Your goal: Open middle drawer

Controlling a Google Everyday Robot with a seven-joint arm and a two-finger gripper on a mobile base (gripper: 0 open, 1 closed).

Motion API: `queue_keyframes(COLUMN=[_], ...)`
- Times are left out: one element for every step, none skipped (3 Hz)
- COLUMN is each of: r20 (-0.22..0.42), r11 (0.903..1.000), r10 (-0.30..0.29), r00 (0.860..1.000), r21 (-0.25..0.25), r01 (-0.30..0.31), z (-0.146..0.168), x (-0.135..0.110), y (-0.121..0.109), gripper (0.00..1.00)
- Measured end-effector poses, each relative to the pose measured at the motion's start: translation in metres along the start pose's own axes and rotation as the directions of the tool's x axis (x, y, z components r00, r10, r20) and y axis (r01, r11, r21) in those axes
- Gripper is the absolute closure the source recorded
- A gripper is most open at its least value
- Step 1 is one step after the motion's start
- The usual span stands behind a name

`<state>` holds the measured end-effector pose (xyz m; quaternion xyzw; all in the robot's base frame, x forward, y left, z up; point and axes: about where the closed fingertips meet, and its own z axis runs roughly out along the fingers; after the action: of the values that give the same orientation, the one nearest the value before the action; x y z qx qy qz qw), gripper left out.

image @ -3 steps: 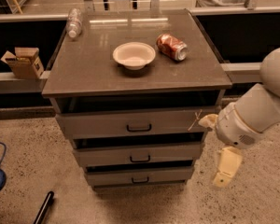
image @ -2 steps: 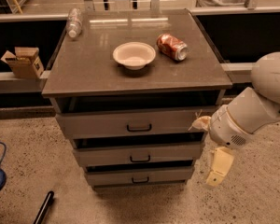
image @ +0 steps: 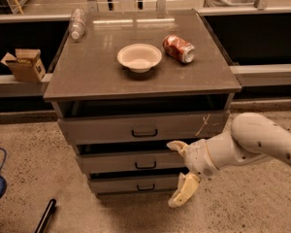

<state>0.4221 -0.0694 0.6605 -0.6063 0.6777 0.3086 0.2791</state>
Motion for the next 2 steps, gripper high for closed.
queue_keyframes(r20=[0.005,0.017], r11=[0.9999,0.9991], r10=[0.001,0.028], r00=[1.0,0.999], r21=[0.014,-0.032], r01=[-0.001,-0.028], z=[0.008,0.032], x=[0.001,0.006], y=[-0.007,-0.009], gripper=[0.0,0.0])
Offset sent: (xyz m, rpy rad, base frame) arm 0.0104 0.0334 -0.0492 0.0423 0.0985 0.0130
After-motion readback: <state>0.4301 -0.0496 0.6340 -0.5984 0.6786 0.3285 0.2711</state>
